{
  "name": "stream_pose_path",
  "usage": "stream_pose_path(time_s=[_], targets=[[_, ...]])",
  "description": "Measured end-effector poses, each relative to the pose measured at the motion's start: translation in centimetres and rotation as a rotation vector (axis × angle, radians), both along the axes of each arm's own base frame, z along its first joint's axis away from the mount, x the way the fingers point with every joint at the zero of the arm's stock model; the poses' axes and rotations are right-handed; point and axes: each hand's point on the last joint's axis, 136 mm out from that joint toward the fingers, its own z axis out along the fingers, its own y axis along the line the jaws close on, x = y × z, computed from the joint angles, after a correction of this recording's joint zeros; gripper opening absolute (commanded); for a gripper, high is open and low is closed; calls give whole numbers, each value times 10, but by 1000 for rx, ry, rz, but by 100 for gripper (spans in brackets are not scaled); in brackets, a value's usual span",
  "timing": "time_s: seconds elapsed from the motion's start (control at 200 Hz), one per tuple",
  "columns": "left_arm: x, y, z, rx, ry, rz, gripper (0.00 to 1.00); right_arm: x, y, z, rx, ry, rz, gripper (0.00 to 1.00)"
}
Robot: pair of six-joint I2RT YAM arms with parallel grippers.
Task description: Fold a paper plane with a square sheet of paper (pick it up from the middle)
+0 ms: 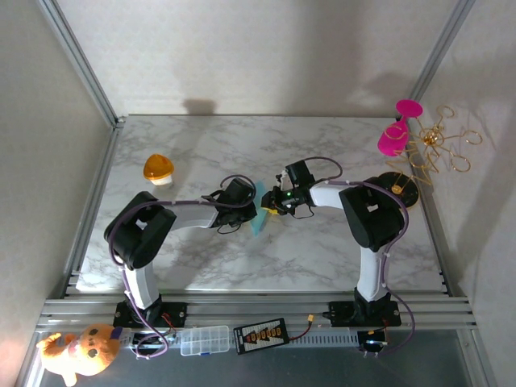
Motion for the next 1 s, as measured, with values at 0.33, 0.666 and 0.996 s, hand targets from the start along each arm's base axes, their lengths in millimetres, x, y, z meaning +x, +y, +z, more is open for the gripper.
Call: stream_pose_path(time_s=[0.33,0.666,0.996], targets=[[2,11,15,-5,-26,5,22,5,4,6,21,-45,18,3],[22,-1,107,-105,-302,-68,59,17,-35,56,7,-206,-190,0],[1,-37,104,-34,-510,-324,82,19,-79,64,-68,-167,-495,0]])
